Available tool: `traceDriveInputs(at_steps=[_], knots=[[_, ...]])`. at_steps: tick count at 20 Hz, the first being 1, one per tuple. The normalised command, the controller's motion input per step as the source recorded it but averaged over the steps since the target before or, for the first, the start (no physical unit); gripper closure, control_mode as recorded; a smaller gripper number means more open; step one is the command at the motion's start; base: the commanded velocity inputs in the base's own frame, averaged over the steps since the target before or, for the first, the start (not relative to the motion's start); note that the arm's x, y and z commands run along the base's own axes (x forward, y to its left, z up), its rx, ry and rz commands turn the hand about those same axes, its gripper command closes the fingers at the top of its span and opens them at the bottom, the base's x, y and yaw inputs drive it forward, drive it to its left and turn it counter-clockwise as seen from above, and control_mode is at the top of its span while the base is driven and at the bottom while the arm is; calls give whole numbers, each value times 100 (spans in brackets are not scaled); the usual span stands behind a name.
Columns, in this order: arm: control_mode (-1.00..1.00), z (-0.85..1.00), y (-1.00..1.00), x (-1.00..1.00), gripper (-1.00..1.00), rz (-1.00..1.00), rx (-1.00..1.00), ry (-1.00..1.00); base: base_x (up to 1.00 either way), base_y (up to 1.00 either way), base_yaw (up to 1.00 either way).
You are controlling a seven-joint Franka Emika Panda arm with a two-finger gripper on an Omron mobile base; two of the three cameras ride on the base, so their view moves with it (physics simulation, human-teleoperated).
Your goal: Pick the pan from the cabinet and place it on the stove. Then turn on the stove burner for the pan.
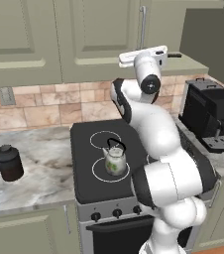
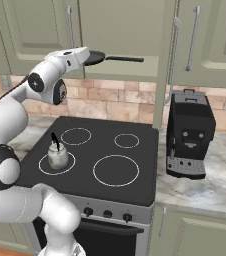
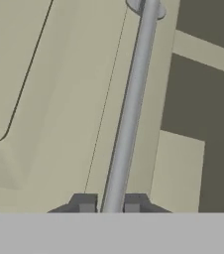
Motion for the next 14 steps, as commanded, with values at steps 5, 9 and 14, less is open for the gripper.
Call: traceDriveInputs(at_steps=[5,9,14], knots=[[-100,0,0,1,100,2,0,1,0,0,0],[-100,0,0,-2,100,19,3,0,0,0,0],[-100,3,13,-42,100,29,0,0,0,0,0]])
